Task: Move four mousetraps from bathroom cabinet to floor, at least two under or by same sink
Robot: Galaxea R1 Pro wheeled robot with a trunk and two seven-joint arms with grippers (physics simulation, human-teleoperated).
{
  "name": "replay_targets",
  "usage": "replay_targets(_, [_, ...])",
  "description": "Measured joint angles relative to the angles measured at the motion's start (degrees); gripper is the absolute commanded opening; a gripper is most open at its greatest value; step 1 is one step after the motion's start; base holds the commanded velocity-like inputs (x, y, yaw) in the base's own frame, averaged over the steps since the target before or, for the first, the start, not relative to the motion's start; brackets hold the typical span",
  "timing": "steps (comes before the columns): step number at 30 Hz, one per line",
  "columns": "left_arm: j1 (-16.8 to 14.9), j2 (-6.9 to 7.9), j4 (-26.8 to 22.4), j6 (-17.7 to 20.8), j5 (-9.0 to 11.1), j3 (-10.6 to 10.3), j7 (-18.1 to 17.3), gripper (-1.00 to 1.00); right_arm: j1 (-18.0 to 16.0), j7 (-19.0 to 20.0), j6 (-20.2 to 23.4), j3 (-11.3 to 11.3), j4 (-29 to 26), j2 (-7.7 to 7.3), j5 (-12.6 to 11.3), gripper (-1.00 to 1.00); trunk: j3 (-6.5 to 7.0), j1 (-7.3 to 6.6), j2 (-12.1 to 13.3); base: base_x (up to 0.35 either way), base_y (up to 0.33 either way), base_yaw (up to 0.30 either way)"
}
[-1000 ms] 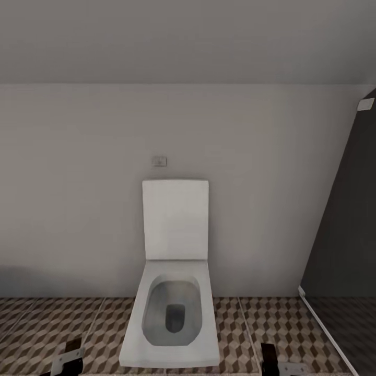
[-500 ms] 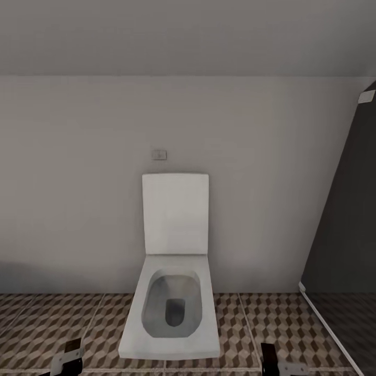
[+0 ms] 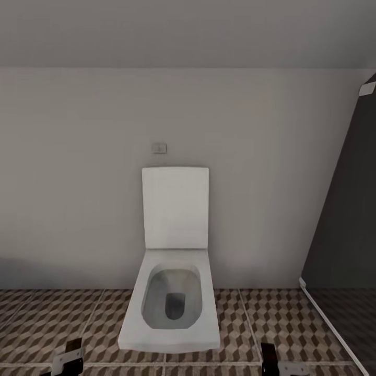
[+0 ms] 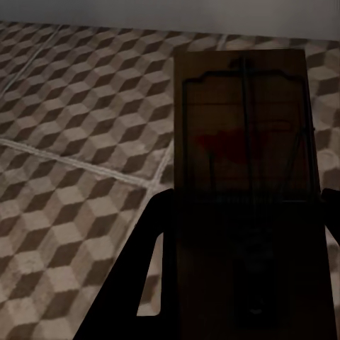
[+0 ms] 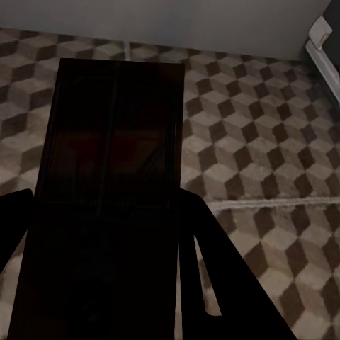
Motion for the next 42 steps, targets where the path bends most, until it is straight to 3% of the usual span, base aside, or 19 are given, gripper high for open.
replay_targets(11, [-0.01, -0.02, 0.03, 0.00, -0.05, 0.00, 0.07, -1.00, 0.00, 0.01, 0.00, 0.02, -0.03, 0.00, 0.07, -1.00, -1.98, 2.42, -4.41, 0.000, 0.000, 0.000])
replay_targets(35, [-0.02, 0.04, -0.09, 0.09, -0.02, -0.09, 0.55, -1.00, 0.00, -0.01, -0.53, 0.07, -0.31, 0.00, 0.17, -1.00, -7.29, 3.04, -4.75, 0.000, 0.000, 0.000])
replay_targets(42, [-0.02, -0.21, -1.91, 0.14, -0.04, -0.42, 0.60, -1.00, -0.07, -0.10, -0.17, 0.04, -6.22, 0.01, 0.14, -1.00, -8.19, 3.14, -4.81, 0.000, 0.000, 0.000])
